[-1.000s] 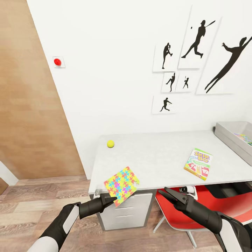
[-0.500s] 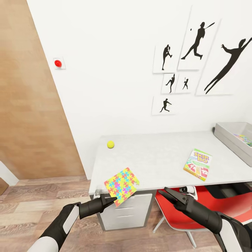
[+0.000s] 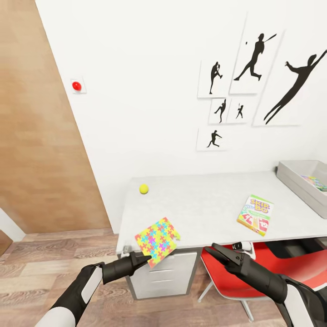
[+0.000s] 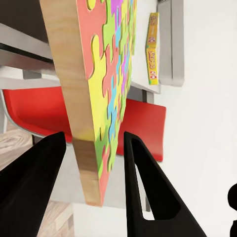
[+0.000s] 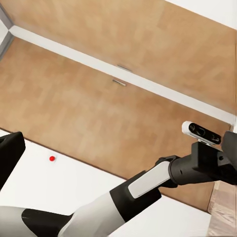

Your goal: Put all the toys in the child's room - the three board games (two on the bed and one on the table), the two jigsaw puzzles on the table, and the tennis ball on the table - inside the toy box on the table in the child's room.

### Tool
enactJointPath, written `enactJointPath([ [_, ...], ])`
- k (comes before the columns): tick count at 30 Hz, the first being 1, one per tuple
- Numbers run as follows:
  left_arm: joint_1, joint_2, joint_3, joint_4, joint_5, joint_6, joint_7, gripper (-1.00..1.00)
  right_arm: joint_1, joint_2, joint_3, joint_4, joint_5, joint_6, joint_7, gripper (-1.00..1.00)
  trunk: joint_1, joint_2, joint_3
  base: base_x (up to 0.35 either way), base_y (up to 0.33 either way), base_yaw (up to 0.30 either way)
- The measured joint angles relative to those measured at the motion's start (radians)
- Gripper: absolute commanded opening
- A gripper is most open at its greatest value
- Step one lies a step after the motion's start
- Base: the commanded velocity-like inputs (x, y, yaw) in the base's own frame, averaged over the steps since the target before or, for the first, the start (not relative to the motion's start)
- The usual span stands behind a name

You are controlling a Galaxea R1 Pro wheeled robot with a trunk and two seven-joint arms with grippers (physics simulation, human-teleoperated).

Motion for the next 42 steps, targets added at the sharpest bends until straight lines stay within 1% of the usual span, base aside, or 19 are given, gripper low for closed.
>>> enactJointPath([
  [2,0.0,0.002,0.002,-0.002,0.001,0.002,-0.001,-1.0,0.0,0.0,0.002,-0.001,0.0,0.0,-0.042,1.0,-0.008,0.014,0.006,0.0,0.0,0.0],
  [3,0.0,0.005,0.003,-0.005,0.002,0.006,-0.002,-1.0,0.0,0.001,0.003,0.0,0.0,0.001,-0.105,1.0,-0.012,0.021,0.009,0.0,0.0,0.0],
  [4,0.0,0.006,0.003,-0.006,0.002,0.007,-0.003,-1.0,0.0,0.001,0.004,0.0,-0.001,0.001,-0.133,1.0,-0.012,0.021,0.01,0.0,0.0,0.0],
  [6,-0.001,0.012,0.004,-0.024,0.005,0.026,-0.014,-1.0,0.0,0.002,0.02,0.0,-0.002,0.001,-0.243,1.0,-0.012,0.021,0.01,0.0,0.0,0.0],
  [8,-0.001,0.03,0.005,-0.069,0.008,0.085,-0.052,-1.0,-0.001,0.003,0.059,0.0,-0.004,0.001,-0.332,1.0,-0.012,0.021,0.01,0.0,0.0,0.0],
  [10,-0.002,0.061,0.004,-0.132,0.008,0.169,-0.099,-1.0,-0.001,0.003,0.099,0.0,-0.006,0.0,-0.378,1.0,-0.012,0.021,0.01,0.0,0.0,0.0],
  [11,-0.002,0.085,0.004,-0.164,0.01,0.21,-0.12,-1.0,-0.001,0.003,0.113,0.0,-0.006,0.0,-0.39,1.0,-0.015,0.028,0.013,0.0,0.0,0.0],
  [12,-0.002,0.1,0.003,-0.18,0.007,0.226,-0.131,-1.0,-0.001,0.003,0.119,0.0,-0.006,-0.001,-0.395,1.0,-0.019,0.035,0.016,0.0,0.0,0.0],
  [14,-0.002,0.165,0.006,-0.221,0.01,0.271,-0.179,-1.0,-0.001,0.003,0.131,0.0,-0.006,-0.001,-0.407,1.0,-0.027,0.049,0.022,0.0,0.0,0.0],
  [16,-0.002,0.231,0.007,-0.238,0.011,0.292,-0.25,-1.0,-0.001,0.003,0.136,0.0,-0.006,-0.001,-0.414,1.0,-0.035,0.063,0.028,0.0,0.0,0.0],
  [17,-0.002,0.247,0.007,-0.241,0.009,0.294,-0.274,-1.0,-0.001,0.003,0.137,0.0,-0.006,-0.001,-0.415,1.0,-0.038,0.07,0.031,0.0,0.0,0.0],
  [22,-0.001,0.248,0.007,-0.241,0.007,0.293,-0.274,-1.0,-0.001,0.003,0.137,0.0,-0.006,-0.001,-0.415,1.0,-0.058,0.105,0.047,0.0,0.0,0.0],
  [24,-0.002,0.275,0.007,-0.244,0.008,0.3,-0.322,-1.0,-0.001,0.003,0.137,0.0,-0.006,-0.001,-0.417,1.0,-0.065,0.119,0.053,0.0,0.0,0.0],
  [26,-0.002,0.349,0.003,-0.252,0.005,0.31,-0.499,-1.0,-0.001,0.003,0.134,0.0,-0.007,0.002,-0.405,1.0,-0.073,0.133,0.06,0.0,0.0,0.0],
  [28,-0.002,0.371,0.001,-0.256,0.0,0.313,-0.553,-1.0,-0.001,0.003,0.134,0.0,-0.007,0.003,-0.401,1.0,-0.081,0.147,0.066,0.0,0.0,0.0],
  [32,-0.001,0.383,0.0,-0.257,-0.005,0.315,-0.582,-1.0,-0.001,0.003,0.132,0.001,-0.007,0.001,-0.405,1.0,-0.096,0.175,0.079,0.0,0.0,0.0],
  [34,-0.001,0.385,0.0,-0.258,-0.007,0.314,-0.584,-1.0,-0.001,0.003,0.134,0.002,-0.006,-0.011,-0.409,1.0,-0.104,0.189,0.085,0.0,0.0,0.0],
  [37,-0.002,0.388,0.001,-0.258,-0.007,0.314,-0.585,-1.0,-0.001,0.002,0.135,0.007,-0.005,-0.056,-0.408,1.0,-0.115,0.21,0.094,0.0,0.0,0.0],
  [42,-0.003,0.39,-0.001,-0.258,-0.008,0.314,-0.585,-1.0,-0.001,0.002,0.132,0.009,-0.007,-0.072,-0.407,1.0,-0.134,0.245,0.11,0.0,0.0,0.0],
])
